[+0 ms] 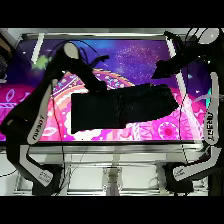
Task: Fold the clothes and pants, and hang the long-sleeved shirts on hangers.
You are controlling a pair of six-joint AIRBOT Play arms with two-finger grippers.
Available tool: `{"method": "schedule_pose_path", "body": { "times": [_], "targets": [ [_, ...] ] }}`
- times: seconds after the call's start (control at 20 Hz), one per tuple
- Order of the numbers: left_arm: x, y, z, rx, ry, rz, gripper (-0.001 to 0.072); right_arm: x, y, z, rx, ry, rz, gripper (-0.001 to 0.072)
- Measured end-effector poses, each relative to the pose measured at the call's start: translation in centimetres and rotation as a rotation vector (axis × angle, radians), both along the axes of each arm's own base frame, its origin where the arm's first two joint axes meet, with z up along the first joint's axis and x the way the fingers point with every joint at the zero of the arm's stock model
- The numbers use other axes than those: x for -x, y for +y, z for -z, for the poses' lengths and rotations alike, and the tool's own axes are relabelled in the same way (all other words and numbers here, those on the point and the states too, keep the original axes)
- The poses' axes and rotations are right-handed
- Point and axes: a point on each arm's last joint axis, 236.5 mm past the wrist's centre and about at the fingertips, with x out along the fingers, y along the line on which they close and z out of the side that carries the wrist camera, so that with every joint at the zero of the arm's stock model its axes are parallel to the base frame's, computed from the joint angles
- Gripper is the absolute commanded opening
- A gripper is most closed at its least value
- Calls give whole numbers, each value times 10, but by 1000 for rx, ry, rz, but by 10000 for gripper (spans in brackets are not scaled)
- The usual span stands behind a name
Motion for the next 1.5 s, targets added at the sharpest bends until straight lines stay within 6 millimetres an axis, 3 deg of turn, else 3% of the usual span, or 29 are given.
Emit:
{"method": "schedule_pose_path", "body": {
  "times": [0.2, 0.25, 0.35, 0.4, 0.45, 0.5, 0.55, 0.7, 0.9, 1.05, 1.15, 1.25, 1.3, 1.35, 1.5],
  "targets": [
    [-17, 91, 7, -123, 50, -184, 379, 5, 34, 34, -8, 22, -69, 399],
    [-16, 112, 10, -141, 72, -230, 379, 4, 46, 49, -10, 19, -88, 497],
    [-10, 150, 17, -163, 115, -319, 381, -1, 71, 84, -12, 14, -109, 541],
    [-5, 166, 23, -166, 136, -359, 441, -4, 81, 101, -14, 13, -112, 542],
    [0, 179, 30, -165, 152, -393, 579, -9, 91, 119, -18, 15, -110, 542],
    [8, 190, 38, -162, 173, -422, 629, -12, 101, 137, -28, 26, -108, 541],
    [15, 199, 47, -154, 189, -446, 629, -13, 109, 153, -34, 36, -107, 542],
    [35, 210, 76, -101, 237, -497, 629, -13, 128, 190, -53, 72, -110, 539],
    [43, 217, 105, -68, 236, -554, 629, -21, 144, 207, -78, 47, -123, 532],
    [39, 219, 114, -54, 213, -585, 629, -26, 155, 214, -95, 40, -134, 528],
    [36, 219, 117, -49, 199, -599, 629, -28, 165, 217, -105, 37, -151, 421],
    [32, 219, 118, -40, 186, -608, 629, -22, 177, 221, -111, 51, -184, 229],
    [32, 219, 118, -38, 183, -609, 629, -20, 182, 224, -110, 54, -196, 79],
    [30, 219, 119, -34, 179, -613, 629, -19, 186, 225, -109, 54, -207, 17],
    [29, 219, 119, -31, 173, -617, 629, -21, 190, 225, -95, 43, -223, 16]
  ]
}}
